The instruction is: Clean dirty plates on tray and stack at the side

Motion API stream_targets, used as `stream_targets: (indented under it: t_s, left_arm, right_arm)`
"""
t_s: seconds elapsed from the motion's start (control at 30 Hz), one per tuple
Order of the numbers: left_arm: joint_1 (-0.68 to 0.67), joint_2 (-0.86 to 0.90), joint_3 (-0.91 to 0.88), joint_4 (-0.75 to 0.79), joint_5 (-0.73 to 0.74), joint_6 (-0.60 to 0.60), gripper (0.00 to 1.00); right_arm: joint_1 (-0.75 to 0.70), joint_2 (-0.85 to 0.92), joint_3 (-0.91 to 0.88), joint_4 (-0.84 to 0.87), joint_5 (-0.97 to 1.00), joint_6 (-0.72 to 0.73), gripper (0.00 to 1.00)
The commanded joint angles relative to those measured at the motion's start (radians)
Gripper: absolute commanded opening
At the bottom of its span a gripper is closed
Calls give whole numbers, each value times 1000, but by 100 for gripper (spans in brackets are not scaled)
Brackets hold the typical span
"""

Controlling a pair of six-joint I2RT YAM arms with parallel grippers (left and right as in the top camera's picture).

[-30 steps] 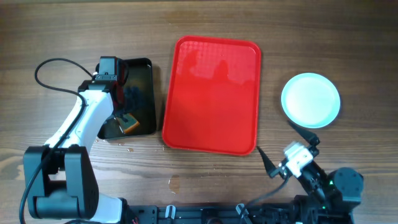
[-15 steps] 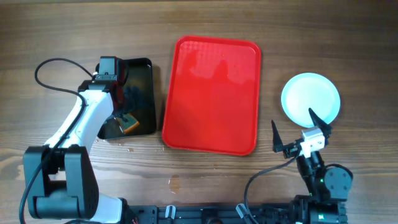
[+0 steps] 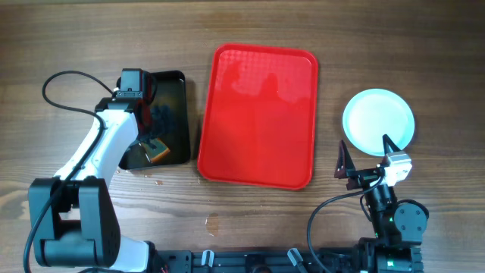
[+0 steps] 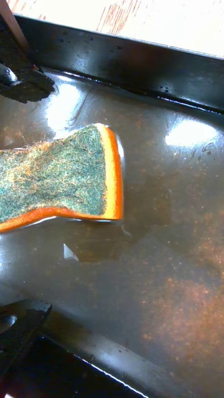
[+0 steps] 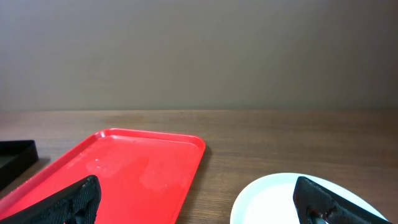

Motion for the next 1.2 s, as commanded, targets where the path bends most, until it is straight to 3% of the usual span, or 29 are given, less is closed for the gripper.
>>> stream_targets:
  t_s: [0.0,0.57,0.83,1.17]
  left_arm:
    - [6,3,2,0,4,1,100]
    - [1,-26,2,-1,4,1,100]
    - [-118,-353,0,-3,-24,28,100]
    - [-89,-822,-17,-33,-60,38,100]
  right_arm:
    - [3,-12,-1,1,21,32,100]
    - [3,-12,-1,0,21,32,100]
    - [3,-12,-1,0,21,32,100]
    - [3,-12,-1,0,21,32,100]
